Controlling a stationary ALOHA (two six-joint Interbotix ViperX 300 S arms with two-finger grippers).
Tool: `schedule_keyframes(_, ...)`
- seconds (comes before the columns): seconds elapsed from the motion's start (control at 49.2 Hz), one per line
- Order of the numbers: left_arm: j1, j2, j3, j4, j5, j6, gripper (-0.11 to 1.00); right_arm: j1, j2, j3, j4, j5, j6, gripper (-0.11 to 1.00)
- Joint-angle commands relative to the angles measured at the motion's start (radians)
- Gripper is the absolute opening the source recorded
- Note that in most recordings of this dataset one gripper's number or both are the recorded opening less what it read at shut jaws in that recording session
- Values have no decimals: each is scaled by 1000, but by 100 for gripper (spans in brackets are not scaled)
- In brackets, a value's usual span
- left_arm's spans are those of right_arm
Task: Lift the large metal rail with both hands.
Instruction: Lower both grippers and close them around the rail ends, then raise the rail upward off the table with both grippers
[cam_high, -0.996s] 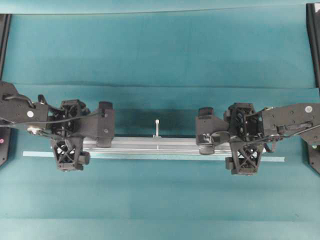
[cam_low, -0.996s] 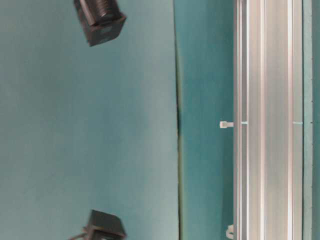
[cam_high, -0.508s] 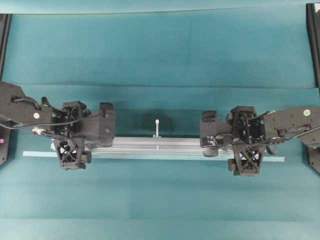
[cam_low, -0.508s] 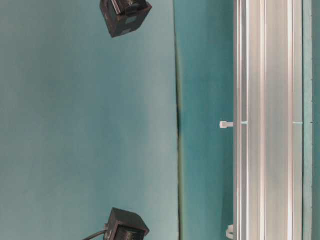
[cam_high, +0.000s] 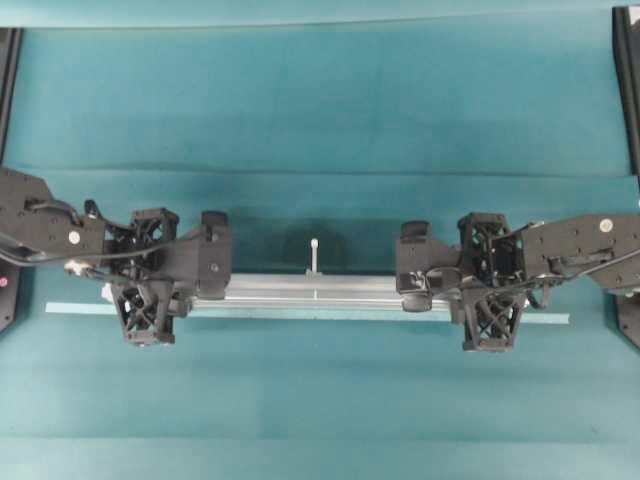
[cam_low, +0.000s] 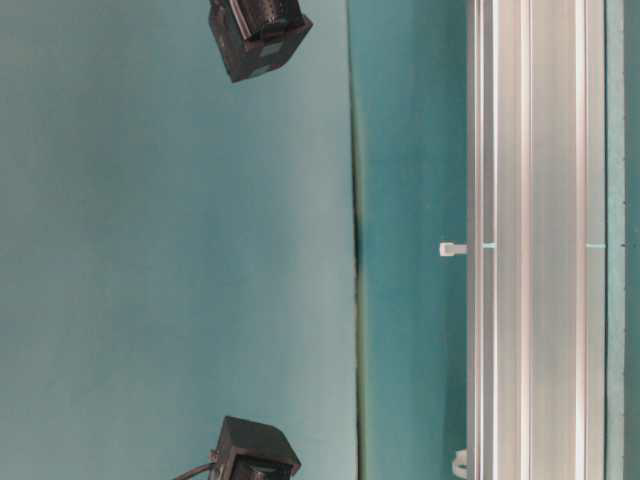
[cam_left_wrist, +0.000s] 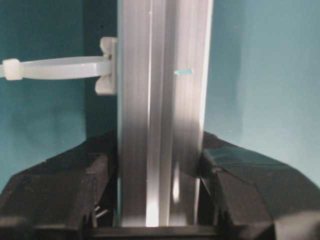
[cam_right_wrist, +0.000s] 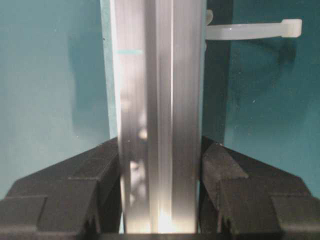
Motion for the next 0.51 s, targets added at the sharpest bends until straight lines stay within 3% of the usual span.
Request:
schedule_keyframes(0.0,3,-8,-8,2,-6,-2,36,-3,9,-11,9,-8,-5,38)
schedule_keyframes(0.488,3,-5,-15,2,-6,-2,36,-3,9,-14,12,-18,-5,38)
